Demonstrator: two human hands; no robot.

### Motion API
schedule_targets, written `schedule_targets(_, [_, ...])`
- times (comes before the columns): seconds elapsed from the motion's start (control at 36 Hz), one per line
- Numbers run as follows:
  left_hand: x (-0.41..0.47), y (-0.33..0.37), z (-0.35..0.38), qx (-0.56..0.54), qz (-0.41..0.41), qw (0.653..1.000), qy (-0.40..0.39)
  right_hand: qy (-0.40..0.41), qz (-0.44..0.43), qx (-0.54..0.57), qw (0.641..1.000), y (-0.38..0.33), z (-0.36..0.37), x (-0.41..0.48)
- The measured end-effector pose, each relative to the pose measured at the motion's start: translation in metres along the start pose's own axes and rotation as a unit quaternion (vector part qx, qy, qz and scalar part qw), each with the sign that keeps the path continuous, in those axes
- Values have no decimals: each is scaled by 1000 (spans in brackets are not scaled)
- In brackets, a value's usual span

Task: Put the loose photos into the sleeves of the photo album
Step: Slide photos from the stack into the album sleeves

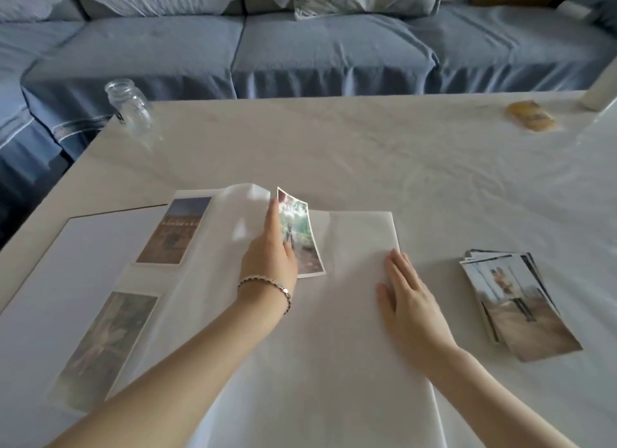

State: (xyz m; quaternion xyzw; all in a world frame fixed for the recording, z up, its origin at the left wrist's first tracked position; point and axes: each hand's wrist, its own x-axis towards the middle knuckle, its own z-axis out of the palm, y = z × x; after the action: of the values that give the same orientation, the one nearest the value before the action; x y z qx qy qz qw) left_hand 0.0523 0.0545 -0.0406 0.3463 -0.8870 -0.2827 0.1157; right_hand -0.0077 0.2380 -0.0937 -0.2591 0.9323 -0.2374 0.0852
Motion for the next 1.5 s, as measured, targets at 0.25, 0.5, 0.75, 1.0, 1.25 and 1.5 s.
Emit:
schedule_targets(0.25, [-5,1,16,-29,-3,999,-30,29,-10,23,999,3,5,-2])
schedule_targets(0.5, [3,-6,23,-88,-35,994,-54,52,-11,51,997,6,8,-3])
schedule_targets(0.75, [11,7,32,-150,-46,983,-99,57,-9,59,997,7,10,-3])
schedule_targets(1.0, [10,29,47,-144,-62,979,-127,35,25,91,995,14,5,-13])
schedule_targets(1.25, [8,24,46,-116,-94,979,-136,19,32,143,989,30,2,-26])
schedule_targets(1.5, [5,30,53,-235,-141,945,-180,35,20,145,989,33,7,-25])
